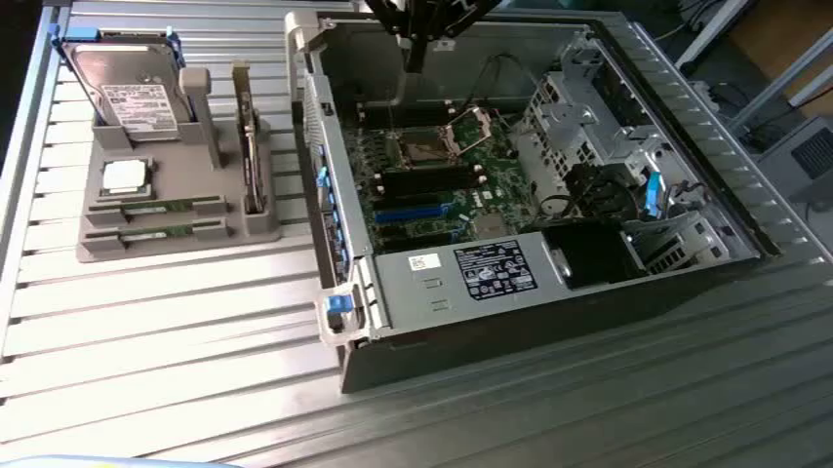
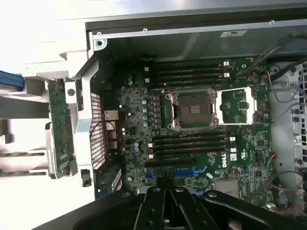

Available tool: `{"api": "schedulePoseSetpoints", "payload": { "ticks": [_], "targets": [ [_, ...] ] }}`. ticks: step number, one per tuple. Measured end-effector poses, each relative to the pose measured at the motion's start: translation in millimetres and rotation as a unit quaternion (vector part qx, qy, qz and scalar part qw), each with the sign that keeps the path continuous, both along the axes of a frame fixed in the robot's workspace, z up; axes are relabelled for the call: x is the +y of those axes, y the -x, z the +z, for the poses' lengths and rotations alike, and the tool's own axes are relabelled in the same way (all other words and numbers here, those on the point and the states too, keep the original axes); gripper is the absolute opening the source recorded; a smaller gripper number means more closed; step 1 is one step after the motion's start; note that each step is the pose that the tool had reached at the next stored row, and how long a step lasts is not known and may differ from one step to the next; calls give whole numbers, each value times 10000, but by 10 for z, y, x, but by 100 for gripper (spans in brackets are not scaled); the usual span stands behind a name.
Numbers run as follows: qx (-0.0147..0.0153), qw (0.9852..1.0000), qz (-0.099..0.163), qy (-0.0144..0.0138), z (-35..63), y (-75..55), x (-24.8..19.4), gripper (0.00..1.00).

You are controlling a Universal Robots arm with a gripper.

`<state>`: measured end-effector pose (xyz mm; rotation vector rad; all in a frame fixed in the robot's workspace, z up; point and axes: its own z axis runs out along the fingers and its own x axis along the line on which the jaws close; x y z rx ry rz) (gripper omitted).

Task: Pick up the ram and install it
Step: 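Reach for the ram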

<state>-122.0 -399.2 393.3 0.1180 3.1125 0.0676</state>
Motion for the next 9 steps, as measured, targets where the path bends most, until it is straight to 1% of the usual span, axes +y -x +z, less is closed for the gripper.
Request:
{"api": "schedulePoseSetpoints", "payload": {
  "ticks": [1,3,5,7,9],
  "targets": [
    [0,10000,-1,0,0,169,0,11],
    [-2,10000,-1,0,0,346,0,11],
    [-4,10000,0,0,0,429,0,11],
    [-8,10000,0,0,0,569,0,11],
    [-9,10000,-1,0,0,637,0,11]
  ]
}}
